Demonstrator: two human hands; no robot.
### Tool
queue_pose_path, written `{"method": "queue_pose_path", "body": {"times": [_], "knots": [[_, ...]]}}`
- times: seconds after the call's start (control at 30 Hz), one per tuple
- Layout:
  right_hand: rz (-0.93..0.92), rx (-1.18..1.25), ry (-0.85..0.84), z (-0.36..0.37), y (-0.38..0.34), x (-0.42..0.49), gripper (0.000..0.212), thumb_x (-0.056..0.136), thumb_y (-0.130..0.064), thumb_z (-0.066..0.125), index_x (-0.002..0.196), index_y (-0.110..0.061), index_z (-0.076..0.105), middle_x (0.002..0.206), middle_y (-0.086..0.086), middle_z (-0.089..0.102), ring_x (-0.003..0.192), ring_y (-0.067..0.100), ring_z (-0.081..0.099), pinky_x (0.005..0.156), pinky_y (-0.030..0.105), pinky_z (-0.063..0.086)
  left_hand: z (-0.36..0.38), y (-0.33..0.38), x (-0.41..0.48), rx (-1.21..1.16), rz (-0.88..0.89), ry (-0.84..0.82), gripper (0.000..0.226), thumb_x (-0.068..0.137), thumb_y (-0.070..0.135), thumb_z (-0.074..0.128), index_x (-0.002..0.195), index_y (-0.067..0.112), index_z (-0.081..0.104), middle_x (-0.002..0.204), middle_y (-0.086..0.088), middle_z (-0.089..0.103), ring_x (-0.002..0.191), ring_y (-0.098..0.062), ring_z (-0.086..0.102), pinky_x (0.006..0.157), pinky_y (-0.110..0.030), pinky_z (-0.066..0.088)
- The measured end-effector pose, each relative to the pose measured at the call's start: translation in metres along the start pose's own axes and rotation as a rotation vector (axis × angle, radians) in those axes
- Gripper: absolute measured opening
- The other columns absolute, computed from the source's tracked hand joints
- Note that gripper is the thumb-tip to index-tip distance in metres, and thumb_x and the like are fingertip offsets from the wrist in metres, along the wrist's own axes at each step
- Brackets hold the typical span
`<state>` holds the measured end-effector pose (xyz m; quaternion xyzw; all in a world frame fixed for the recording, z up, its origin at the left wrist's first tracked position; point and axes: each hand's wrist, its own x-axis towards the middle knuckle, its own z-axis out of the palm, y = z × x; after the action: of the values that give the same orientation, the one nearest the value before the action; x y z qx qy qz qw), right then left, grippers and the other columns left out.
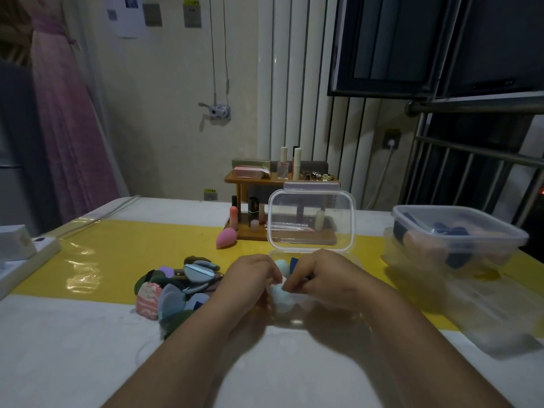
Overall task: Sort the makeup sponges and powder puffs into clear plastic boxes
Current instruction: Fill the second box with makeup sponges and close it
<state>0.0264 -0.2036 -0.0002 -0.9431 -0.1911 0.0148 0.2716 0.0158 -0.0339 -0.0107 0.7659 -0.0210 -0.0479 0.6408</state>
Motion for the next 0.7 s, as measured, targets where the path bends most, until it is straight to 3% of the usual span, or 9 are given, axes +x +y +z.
{"method": "queue_pose_path", "body": {"times": [0.13, 0.2, 0.33, 0.43, 0.5, 0.57, 0.63, 0.7], "knots": [[0.026, -0.077, -0.081, 0.001, 0.000, 0.003, 0.046, 0.086, -0.013, 0.059, 0.076, -0.058, 0.063, 0.085, -0.028, 0.064, 0.093, 0.002, 0.060, 0.086, 0.022, 0.049, 0.001, -0.002, 0.002, 0.037, 0.019, 0.009, 0.024, 0.082, -0.005, 0.049, 0.070, 0.003, 0.068, 0.079, -0.020, 0.055, 0.052, -0.033, 0.057, 0.052, -0.038, 0.051], [0.046, -0.088, -0.100, 0.002, -0.001, 0.005, 0.051, 0.085, -0.008, 0.055, 0.079, -0.057, 0.066, 0.090, -0.024, 0.064, 0.097, 0.006, 0.060, 0.089, 0.026, 0.050, 0.001, -0.003, 0.003, 0.053, 0.033, 0.009, 0.025, 0.082, -0.006, 0.049, 0.068, 0.005, 0.067, 0.080, -0.019, 0.055, 0.055, -0.032, 0.056, 0.052, -0.038, 0.051], [0.108, -0.097, -0.167, 0.007, 0.002, 0.007, 0.040, 0.088, -0.007, 0.058, 0.095, -0.041, 0.078, 0.093, -0.016, 0.070, 0.083, 0.008, 0.058, 0.071, 0.020, 0.045, 0.002, -0.006, 0.003, 0.030, 0.042, 0.032, 0.023, 0.080, -0.001, 0.048, 0.069, 0.002, 0.067, 0.071, -0.020, 0.055, 0.050, -0.028, 0.051, 0.049, -0.034, 0.047], [0.117, -0.146, -0.199, 0.010, 0.004, 0.012, 0.045, 0.090, -0.021, 0.062, 0.076, -0.063, 0.069, 0.083, -0.018, 0.066, 0.083, 0.010, 0.057, 0.075, 0.024, 0.048, 0.002, -0.008, 0.002, 0.026, 0.051, 0.041, 0.024, 0.080, 0.000, 0.047, 0.069, 0.002, 0.068, 0.067, -0.019, 0.054, 0.046, -0.025, 0.049, 0.048, -0.032, 0.045], [0.142, -0.145, -0.222, 0.010, 0.004, 0.012, 0.049, 0.090, -0.024, 0.061, 0.061, -0.063, 0.065, 0.080, -0.019, 0.063, 0.084, 0.011, 0.056, 0.077, 0.025, 0.048, 0.003, -0.007, 0.002, 0.029, 0.054, 0.040, 0.025, 0.080, 0.000, 0.046, 0.069, 0.003, 0.068, 0.066, -0.018, 0.053, 0.043, -0.025, 0.049, 0.047, -0.032, 0.044], [0.128, -0.141, -0.225, 0.008, 0.000, 0.009, 0.048, 0.090, -0.017, 0.057, 0.073, -0.060, 0.070, 0.087, -0.017, 0.064, 0.090, 0.014, 0.059, 0.079, 0.026, 0.048, 0.003, -0.007, 0.002, 0.035, 0.058, 0.041, 0.026, 0.081, 0.000, 0.046, 0.068, 0.005, 0.068, 0.068, -0.017, 0.054, 0.044, -0.026, 0.050, 0.047, -0.033, 0.045], [0.070, -0.143, -0.199, 0.004, -0.005, 0.003, 0.047, 0.088, -0.006, 0.051, 0.097, -0.044, 0.077, 0.101, -0.013, 0.064, 0.102, 0.017, 0.060, 0.088, 0.029, 0.049, 0.003, -0.007, 0.001, 0.043, 0.063, 0.045, 0.026, 0.080, 0.001, 0.046, 0.068, 0.005, 0.068, 0.069, -0.017, 0.055, 0.047, -0.027, 0.051, 0.050, -0.036, 0.045], [0.033, -0.081, -0.129, 0.002, -0.007, -0.003, 0.047, 0.086, -0.002, 0.050, 0.098, -0.037, 0.078, 0.103, -0.014, 0.061, 0.105, 0.015, 0.058, 0.094, 0.029, 0.046, 0.003, -0.007, 0.001, 0.050, 0.064, 0.052, 0.026, 0.080, 0.002, 0.047, 0.068, 0.006, 0.069, 0.066, -0.015, 0.054, 0.050, -0.027, 0.051, 0.052, -0.037, 0.044]]}}
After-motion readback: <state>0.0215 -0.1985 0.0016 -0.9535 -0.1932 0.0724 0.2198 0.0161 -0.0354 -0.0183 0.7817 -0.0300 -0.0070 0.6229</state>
